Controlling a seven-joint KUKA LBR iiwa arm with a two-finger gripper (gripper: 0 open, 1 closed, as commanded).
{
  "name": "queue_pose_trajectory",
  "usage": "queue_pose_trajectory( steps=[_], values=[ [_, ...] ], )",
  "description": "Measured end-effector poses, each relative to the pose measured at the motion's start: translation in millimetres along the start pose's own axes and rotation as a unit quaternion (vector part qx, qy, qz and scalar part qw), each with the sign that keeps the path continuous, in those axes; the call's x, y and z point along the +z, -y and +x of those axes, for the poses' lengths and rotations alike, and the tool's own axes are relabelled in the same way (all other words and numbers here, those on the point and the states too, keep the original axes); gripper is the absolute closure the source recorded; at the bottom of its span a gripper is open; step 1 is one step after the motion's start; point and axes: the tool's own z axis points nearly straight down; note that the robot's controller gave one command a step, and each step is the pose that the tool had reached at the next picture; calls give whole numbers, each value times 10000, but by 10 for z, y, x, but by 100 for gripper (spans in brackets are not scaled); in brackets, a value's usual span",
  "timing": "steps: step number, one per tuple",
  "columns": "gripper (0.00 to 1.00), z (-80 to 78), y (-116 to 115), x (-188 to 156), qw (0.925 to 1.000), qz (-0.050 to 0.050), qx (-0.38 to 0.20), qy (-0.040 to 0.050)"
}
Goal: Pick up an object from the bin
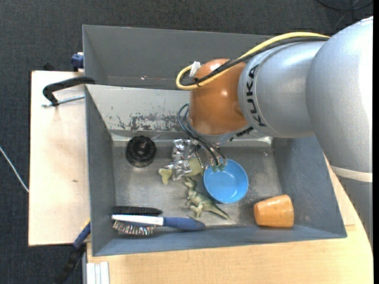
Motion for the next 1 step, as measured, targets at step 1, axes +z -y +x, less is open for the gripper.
queue_pose_trajectory(
  steps=[1],
  values=[
    [100,-39,-9,-686,10000,5,1,29]
  ],
)
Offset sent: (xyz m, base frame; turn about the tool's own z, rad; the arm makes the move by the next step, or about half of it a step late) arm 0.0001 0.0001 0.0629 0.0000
